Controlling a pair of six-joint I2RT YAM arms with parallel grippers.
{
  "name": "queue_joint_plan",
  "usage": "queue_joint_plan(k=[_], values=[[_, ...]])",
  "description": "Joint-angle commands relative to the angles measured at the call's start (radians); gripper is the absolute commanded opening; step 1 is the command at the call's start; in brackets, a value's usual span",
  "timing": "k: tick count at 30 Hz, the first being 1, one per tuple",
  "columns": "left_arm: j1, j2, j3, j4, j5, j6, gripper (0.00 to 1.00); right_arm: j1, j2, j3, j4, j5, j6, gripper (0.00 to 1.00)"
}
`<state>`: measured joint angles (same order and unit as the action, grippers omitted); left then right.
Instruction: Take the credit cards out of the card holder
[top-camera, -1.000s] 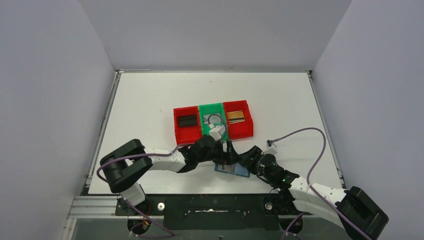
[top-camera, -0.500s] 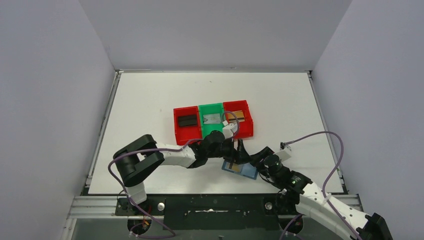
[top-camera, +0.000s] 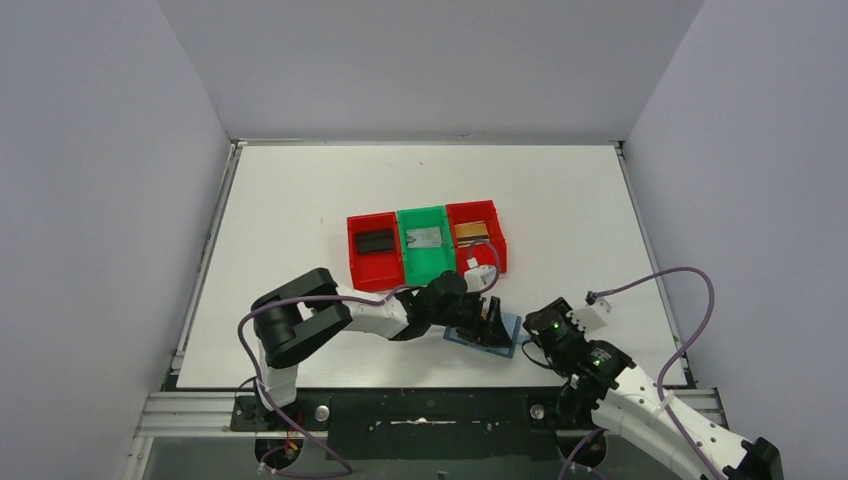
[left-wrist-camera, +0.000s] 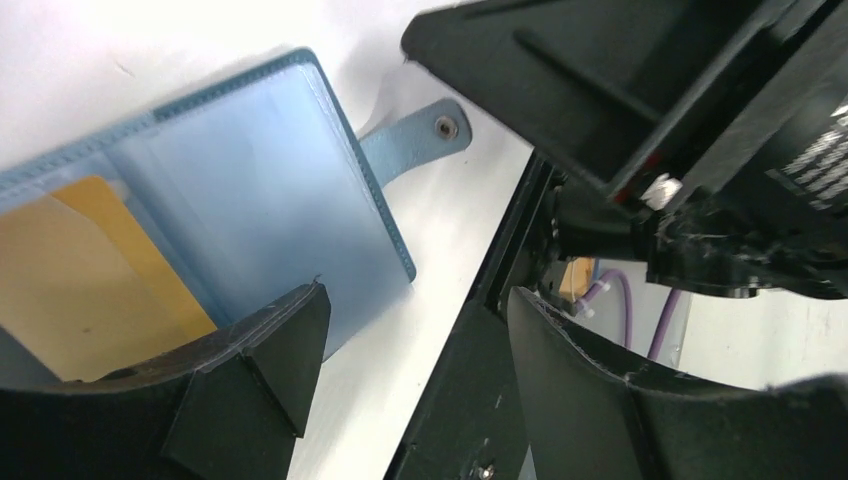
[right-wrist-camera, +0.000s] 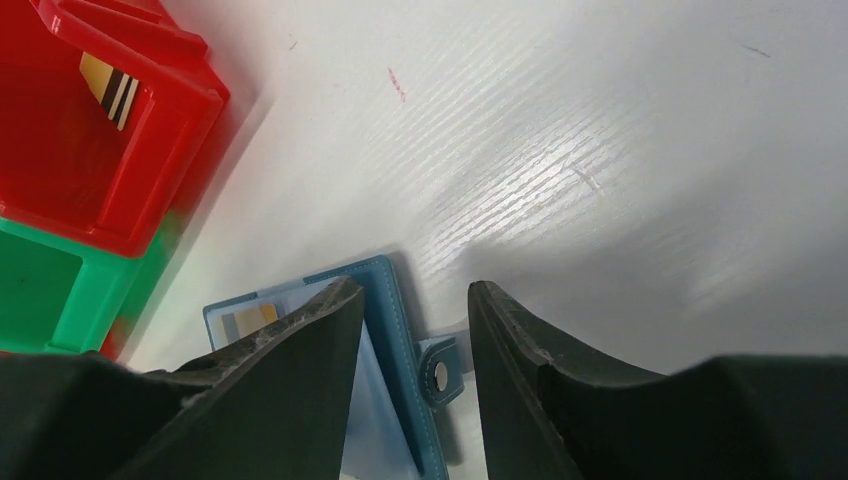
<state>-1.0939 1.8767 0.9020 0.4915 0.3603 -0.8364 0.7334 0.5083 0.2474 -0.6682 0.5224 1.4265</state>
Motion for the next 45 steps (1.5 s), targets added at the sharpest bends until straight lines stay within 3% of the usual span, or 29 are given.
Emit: queue_joint_plan(k=[1,7,14,24,28,35,41,45], values=[[-0.012,0.031,0.047,0.040,0.042,-0.004,0.65,-0.003,-0.023,0.019,-0.023,0.080,0.047,0.44],[-0.011,-0.004,0.058,-0.042,-0.031,0.019,0.64,-0.003,-0.101,0.014,0.022,0.056,-0.031,0.45],[-0.012,-0.191,-0.006,-0.154,-0.246,0.054,0.65,-0.005,-0.156,-0.015,0.292,-0.138,-0.266,0.40],[0.006,-0.489,-0.197,-0.322,-0.558,0.003,0.65,-0.011,0.214,0.020,0.549,-0.422,-0.366,0.37],[0.046,-0.611,-0.302,-0.343,-0.581,-0.032,0.65,-0.012,0.338,0.016,0.625,-0.486,-0.377,0.37],[0.072,-0.737,-0.364,-0.419,-0.597,-0.043,0.65,-0.018,0.419,0.025,0.687,-0.534,-0.423,0.36],[0.083,-0.774,-0.375,-0.445,-0.606,-0.041,0.65,-0.020,0.483,0.035,0.631,-0.477,-0.382,0.34],[0.083,-0.763,-0.366,-0.449,-0.597,-0.031,0.65,-0.020,0.511,-0.013,0.736,-0.518,-0.384,0.32]])
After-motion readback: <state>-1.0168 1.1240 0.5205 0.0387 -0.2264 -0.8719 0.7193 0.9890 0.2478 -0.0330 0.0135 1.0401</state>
